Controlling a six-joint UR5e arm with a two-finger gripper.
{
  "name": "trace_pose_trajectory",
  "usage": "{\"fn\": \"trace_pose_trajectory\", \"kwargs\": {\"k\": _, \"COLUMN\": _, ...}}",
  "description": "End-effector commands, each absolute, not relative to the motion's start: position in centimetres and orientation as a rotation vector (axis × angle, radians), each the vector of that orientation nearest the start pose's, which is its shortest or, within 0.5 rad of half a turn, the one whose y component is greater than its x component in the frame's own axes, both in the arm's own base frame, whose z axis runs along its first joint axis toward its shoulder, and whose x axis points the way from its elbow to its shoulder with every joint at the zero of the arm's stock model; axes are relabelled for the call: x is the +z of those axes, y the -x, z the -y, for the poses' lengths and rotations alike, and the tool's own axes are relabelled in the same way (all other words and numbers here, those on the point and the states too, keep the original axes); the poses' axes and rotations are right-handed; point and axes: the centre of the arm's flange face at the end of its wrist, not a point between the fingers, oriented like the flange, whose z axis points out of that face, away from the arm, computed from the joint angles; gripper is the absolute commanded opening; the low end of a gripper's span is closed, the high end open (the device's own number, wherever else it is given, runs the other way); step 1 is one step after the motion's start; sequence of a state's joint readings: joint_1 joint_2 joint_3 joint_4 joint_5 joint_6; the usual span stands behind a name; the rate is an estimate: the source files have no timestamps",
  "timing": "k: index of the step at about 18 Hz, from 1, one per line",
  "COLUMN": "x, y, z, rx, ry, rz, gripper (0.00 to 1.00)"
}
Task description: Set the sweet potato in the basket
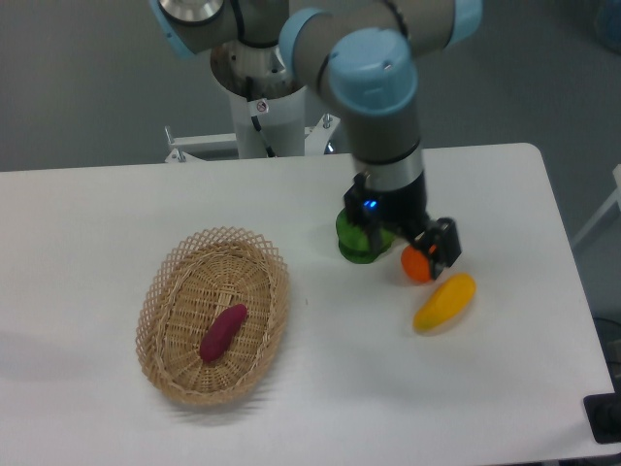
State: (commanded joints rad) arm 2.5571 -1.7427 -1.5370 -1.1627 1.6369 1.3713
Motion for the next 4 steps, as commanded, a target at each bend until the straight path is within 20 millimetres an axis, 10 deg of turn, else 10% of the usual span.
{"fn": "trace_pose_trajectory", "kwargs": {"k": 4, "x": 45.94, "y": 41.62, "z": -41.93, "rx": 0.4, "ry": 2.988, "rz": -0.551, "gripper": 1.0}}
